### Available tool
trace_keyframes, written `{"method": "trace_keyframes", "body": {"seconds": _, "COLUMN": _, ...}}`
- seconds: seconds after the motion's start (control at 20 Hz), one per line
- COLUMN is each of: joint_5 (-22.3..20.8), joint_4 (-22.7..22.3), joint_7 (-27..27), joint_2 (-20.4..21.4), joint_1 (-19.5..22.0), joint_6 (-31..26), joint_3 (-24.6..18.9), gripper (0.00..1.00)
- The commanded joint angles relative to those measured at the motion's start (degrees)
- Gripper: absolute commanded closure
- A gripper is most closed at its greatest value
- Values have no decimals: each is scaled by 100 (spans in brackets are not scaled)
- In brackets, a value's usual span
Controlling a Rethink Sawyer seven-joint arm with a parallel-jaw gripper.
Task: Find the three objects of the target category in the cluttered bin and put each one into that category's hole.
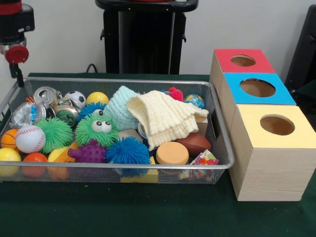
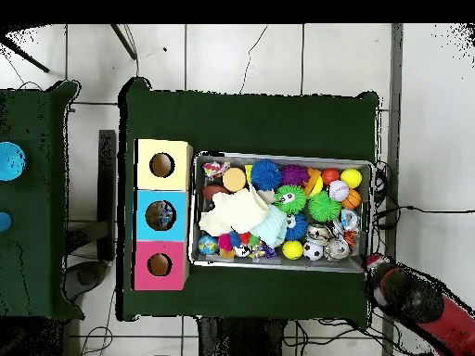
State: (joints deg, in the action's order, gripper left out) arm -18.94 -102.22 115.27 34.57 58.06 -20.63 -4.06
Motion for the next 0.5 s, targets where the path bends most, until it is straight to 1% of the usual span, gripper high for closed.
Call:
{"method": "trace_keyframes", "body": {"seconds": 0.05, "joint_5": 236, "joint_4": 15, "joint_7": 202, "joint_2": 613, "joint_1": -236, "joint_6": -786, "joint_3": -75, "gripper": 0}}
{"method": "trace_keyframes", "body": {"seconds": 0.15, "joint_5": 244, "joint_4": -2, "joint_7": 256, "joint_2": 581, "joint_1": -239, "joint_6": -744, "joint_3": -70, "gripper": 0}}
{"method": "trace_keyframes", "body": {"seconds": 0.25, "joint_5": 240, "joint_4": -27, "joint_7": 373, "joint_2": 482, "joint_1": -256, "joint_6": -562, "joint_3": -56, "gripper": 0}}
{"method": "trace_keyframes", "body": {"seconds": 0.35, "joint_5": 253, "joint_4": -76, "joint_7": 542, "joint_2": 381, "joint_1": -321, "joint_6": -340, "joint_3": -8, "gripper": 0}}
{"method": "trace_keyframes", "body": {"seconds": 0.5, "joint_5": 293, "joint_4": -202, "joint_7": 743, "joint_2": 373, "joint_1": -488, "joint_6": -214, "joint_3": 114, "gripper": 0}}
